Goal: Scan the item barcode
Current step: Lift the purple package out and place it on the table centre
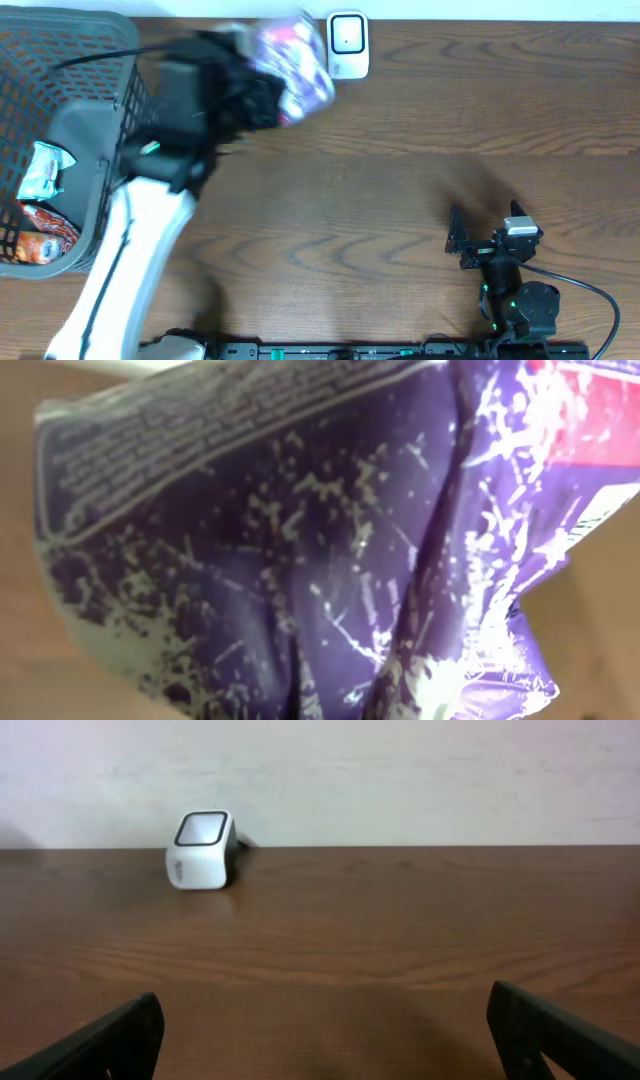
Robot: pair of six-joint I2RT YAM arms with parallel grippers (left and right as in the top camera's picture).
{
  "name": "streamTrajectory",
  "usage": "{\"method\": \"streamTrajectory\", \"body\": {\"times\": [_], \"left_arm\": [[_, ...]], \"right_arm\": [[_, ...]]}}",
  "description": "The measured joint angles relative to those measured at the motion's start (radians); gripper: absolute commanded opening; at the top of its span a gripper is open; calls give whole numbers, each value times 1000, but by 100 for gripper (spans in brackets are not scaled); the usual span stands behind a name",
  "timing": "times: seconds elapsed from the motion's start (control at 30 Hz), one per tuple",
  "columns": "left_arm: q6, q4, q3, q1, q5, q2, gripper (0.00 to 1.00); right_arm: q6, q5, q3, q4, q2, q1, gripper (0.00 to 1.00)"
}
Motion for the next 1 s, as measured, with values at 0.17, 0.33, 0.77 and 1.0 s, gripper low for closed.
{"method": "streamTrajectory", "body": {"times": [0.17,0.33,0.77,1.0], "left_arm": [[31,-29,0,-153,1,276,17],[45,43,0,-227,1,470,81],[50,34,16,63,5,74,98],[80,-6,45,636,1,-338,98]], "right_arm": [[0,0,0,0,0,0,99],[0,0,0,0,0,0,99],[0,0,0,0,0,0,99],[0,1,0,0,0,0,99]]}}
